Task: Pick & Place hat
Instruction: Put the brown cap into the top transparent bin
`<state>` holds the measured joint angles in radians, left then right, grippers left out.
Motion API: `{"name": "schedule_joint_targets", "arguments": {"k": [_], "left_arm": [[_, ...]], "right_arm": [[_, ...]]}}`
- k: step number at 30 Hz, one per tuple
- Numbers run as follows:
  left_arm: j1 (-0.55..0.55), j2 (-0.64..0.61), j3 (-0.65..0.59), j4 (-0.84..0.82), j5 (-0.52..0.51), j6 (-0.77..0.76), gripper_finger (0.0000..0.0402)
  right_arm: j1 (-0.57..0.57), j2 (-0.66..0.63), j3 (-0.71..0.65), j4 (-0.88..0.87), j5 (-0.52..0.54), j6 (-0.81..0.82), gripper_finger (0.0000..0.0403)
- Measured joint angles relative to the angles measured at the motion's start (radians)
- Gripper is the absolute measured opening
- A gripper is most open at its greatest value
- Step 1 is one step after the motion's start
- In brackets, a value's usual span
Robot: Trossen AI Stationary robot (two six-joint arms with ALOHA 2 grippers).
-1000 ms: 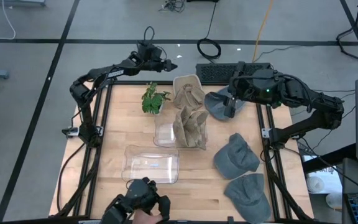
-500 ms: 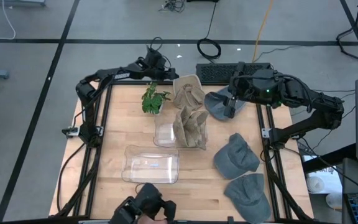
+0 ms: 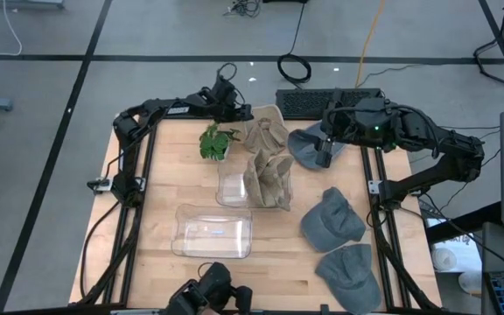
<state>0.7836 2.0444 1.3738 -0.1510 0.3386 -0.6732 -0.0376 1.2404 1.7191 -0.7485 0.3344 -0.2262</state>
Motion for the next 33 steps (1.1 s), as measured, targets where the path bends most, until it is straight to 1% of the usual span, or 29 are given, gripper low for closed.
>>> {"name": "schedule_joint_targets", "arguments": {"k": [4,11,13,15,18,21,30,31,33], "left_arm": [[-0.007,0.02,-0.001,0.027,0.046,-0.029,0.0367],[-0.016,0.018,-0.001,0.077,0.046,-0.035,0.0367],[-0.016,0.017,-0.001,0.078,0.047,-0.041,0.0361],[-0.016,0.017,-0.001,0.071,0.055,-0.043,0.0342],[-0.019,0.017,-0.001,0.074,0.056,-0.046,0.0296],[-0.02,0.017,-0.001,0.071,0.05,-0.07,0.0237],[-0.013,0.017,-0.001,0.064,0.043,-0.101,0.0036],[-0.011,0.017,-0.001,0.063,0.048,-0.101,0.0021],[-0.008,0.017,-0.001,0.064,0.051,-0.112,0.0016]], "right_arm": [[0.0,0.0,0.0,-0.013,-0.001,0.003,0.0212],[0.0,0.0,0.0,-0.015,-0.001,0.004,0.0212],[0.0,0.0,0.0,-0.015,-0.001,0.004,0.0212],[0.0,0.0,0.0,-0.015,-0.001,0.004,0.0212],[0.0,0.0,0.0,-0.015,-0.001,0.004,0.0212],[0.0,0.0,0.0,-0.015,-0.001,0.005,0.0212],[0.0,0.0,0.0,-0.015,-0.001,0.005,0.0212],[0.0,0.0,0.0,-0.015,-0.001,0.005,0.0212],[0.0,0.0,0.0,-0.015,0.0,0.005,0.0212]]}}
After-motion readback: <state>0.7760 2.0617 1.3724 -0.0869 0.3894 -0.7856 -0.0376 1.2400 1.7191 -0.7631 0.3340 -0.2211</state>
